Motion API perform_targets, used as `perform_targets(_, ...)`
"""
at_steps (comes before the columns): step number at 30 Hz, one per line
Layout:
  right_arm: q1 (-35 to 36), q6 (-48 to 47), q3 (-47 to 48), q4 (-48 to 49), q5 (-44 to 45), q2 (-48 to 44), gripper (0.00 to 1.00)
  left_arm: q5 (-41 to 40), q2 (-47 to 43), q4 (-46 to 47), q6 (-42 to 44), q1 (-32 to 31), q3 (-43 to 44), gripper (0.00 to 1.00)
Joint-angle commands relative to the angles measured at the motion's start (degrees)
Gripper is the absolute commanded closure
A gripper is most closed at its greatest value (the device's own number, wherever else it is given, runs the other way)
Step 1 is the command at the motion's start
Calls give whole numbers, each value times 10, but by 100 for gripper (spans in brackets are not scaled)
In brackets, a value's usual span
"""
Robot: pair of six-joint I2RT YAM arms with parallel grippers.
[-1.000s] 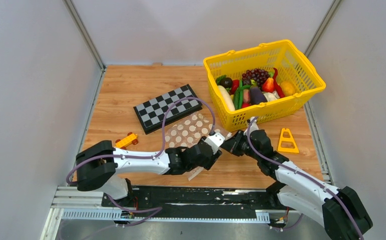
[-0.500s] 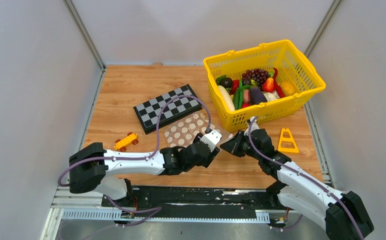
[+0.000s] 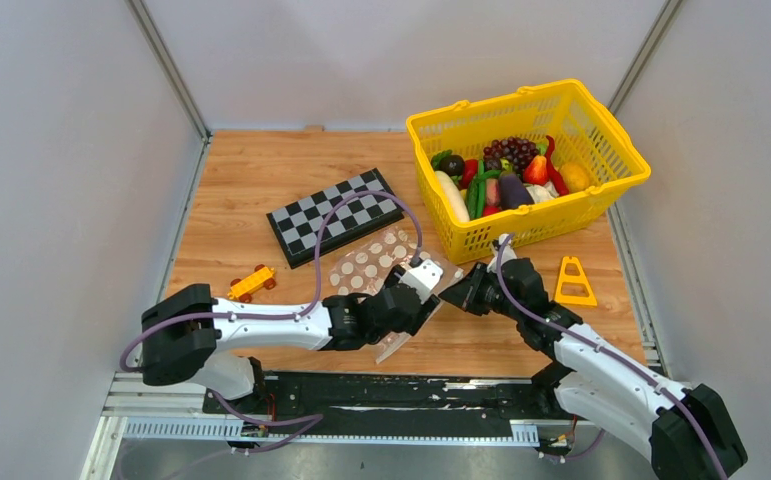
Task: Place the food in the zip-top bag and seal the zipper
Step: Open the zipper of the food storage bag at the center of the board.
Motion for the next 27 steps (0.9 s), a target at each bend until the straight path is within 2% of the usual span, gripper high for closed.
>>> perform_targets(1, 3, 2, 13, 8, -9, -15, 100, -4, 3, 6, -2, -4, 7, 29)
perform_targets(6, 3, 3, 25, 5, -14, -11, 100, -24, 14, -11, -16, -3, 17, 29)
perform_targets(10, 3, 8, 35, -16, -11, -14, 100, -104, 10, -58, -25, -5, 25, 37)
perform_targets(13, 3, 9, 45, -19, -10, -16, 100, -145, 7, -86, -27, -6, 28, 36)
perform_targets(16, 3, 9, 60, -23, -14, -12, 100, -148, 6, -94, -28, -6, 32, 29)
perform_targets(19, 3, 10, 62, -21, -17, -7, 100, -140, 5, -79, -30, -7, 33, 27)
perform_targets(27, 3, 18, 50, -17, -19, -4, 100, -133, 9, -72, -11, -8, 47, 30)
